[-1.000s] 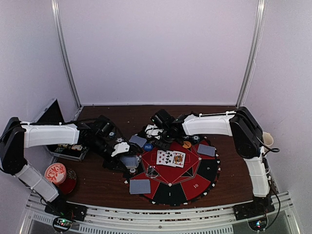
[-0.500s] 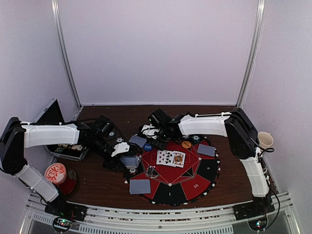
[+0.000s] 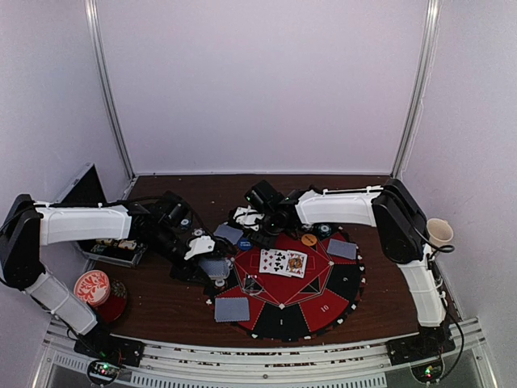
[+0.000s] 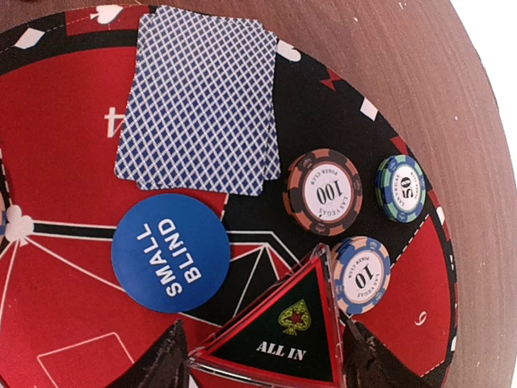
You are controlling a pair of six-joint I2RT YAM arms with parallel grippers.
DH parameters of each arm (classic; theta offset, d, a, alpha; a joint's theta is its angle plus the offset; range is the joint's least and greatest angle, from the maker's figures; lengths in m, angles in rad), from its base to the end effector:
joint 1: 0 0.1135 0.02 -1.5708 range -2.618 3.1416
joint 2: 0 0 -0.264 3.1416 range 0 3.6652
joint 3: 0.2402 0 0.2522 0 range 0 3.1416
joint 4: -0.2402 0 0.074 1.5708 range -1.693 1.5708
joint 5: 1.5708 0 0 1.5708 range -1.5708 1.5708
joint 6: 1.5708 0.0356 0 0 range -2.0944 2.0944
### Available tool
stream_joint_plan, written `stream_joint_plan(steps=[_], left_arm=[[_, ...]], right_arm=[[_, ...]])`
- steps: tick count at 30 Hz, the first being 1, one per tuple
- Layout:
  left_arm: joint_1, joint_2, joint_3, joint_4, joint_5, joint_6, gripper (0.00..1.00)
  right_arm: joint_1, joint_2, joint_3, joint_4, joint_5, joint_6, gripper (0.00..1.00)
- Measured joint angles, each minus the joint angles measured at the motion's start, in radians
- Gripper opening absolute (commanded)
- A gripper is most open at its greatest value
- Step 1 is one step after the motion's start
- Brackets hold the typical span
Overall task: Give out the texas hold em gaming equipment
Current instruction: Move the all-in button to the small blind area.
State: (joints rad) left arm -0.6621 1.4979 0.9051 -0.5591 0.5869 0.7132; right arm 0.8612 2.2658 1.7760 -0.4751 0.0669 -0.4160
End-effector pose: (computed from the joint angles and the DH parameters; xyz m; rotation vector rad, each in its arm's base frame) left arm 0.2084 -0.1874 0.1950 1.7853 1.9095 -0.7739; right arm 0.3248 0.3746 0.1639 -1.4897 2.0511 0.0922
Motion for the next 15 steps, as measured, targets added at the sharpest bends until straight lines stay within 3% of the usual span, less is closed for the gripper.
stream_joint_plan(steps=[6,15], left_arm=[[0.000,0.000,0.000,0.000,0.000,0.000,0.39],[0.000,0.000,0.000,0.000,0.000,0.000,0.39]], right_arm=[[0.000,0.000,0.000,-0.001,0.000,0.000,0.74],[0.000,0.000,0.000,-0.001,0.002,0.003,0.80]])
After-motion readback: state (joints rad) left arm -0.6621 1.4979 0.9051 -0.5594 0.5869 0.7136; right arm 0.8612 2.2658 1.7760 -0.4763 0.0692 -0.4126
